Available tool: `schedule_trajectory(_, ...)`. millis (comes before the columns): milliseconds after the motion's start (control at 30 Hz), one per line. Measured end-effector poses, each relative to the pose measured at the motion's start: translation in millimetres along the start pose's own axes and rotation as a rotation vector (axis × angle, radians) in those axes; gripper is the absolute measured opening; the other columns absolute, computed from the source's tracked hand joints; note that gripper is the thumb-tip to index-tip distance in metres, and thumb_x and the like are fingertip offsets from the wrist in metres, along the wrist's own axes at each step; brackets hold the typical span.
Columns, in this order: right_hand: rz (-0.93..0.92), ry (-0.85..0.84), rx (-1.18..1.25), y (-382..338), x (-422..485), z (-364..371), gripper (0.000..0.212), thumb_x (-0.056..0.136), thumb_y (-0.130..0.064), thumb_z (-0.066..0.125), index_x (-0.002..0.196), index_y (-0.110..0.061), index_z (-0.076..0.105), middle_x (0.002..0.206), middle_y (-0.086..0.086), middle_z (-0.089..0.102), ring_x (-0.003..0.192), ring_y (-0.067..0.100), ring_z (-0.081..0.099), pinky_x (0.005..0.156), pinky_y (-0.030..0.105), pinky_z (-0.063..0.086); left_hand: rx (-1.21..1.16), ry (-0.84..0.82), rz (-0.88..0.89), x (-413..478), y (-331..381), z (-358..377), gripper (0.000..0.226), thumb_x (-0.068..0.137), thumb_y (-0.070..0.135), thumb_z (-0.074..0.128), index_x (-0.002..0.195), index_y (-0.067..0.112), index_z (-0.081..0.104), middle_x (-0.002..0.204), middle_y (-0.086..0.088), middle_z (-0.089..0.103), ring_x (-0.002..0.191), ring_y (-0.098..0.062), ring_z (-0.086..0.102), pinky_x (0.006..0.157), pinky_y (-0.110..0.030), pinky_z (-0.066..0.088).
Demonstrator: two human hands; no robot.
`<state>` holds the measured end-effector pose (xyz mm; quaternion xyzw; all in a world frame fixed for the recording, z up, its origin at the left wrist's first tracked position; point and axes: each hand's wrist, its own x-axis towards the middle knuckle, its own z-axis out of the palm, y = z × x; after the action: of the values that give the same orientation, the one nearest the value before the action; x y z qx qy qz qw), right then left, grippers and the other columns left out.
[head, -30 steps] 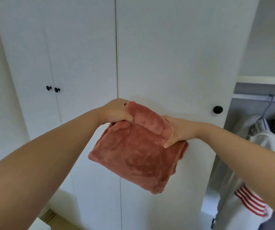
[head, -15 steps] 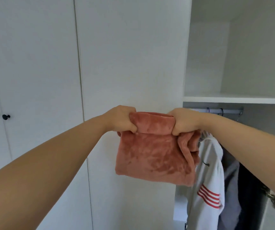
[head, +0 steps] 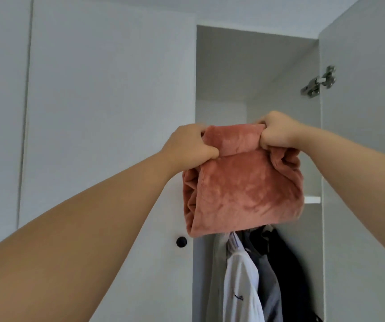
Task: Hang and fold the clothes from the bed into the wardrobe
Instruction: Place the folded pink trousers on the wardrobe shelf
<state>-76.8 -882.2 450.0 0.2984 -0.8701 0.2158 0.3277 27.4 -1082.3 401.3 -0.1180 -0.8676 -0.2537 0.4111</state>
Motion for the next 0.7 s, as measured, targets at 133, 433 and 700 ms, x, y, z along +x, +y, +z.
schedule_trajectory(133,-0.108,0.307,-0.068,31.0,39.9,-19.0,0.01,0.069,-0.002,0.056,0.063,-0.009,0.054,0.059,0.008,0.053,0.066,0.031,0.052,0.052,0.03,0.035,0.158,0.166,0.158,51.0,15.8,12.6,0.015,0.065,0.027,0.065,0.069,0.029,0.051,0.069,0.014,0.057,0.066,-0.005,0.053,0.055,-0.025,0.04)
schedule_trajectory(433,-0.397,0.662,-0.525,144.4,72.7,68.6,0.037,0.046,-0.011,0.069,0.077,-0.005,0.05,0.081,0.017,0.05,0.072,0.034,0.049,0.058,0.039,0.035,0.863,0.25,0.32,118.5,-43.0,130.0,0.033,0.08,0.024,0.059,0.109,0.019,0.044,0.102,-0.004,0.051,0.096,-0.028,0.053,0.06,-0.033,0.03)
schedule_trajectory(700,-0.198,-0.206,-0.584,208.9,98.1,147.3,0.062,0.067,-0.042,0.071,0.115,-0.015,0.043,0.113,0.006,0.047,0.109,0.026,0.047,0.081,0.032,0.037,0.862,-0.436,-0.01,156.6,-96.2,231.0,0.036,0.087,0.019,0.057,0.123,0.017,0.052,0.126,-0.009,0.054,0.115,-0.028,0.054,0.092,-0.038,0.045)
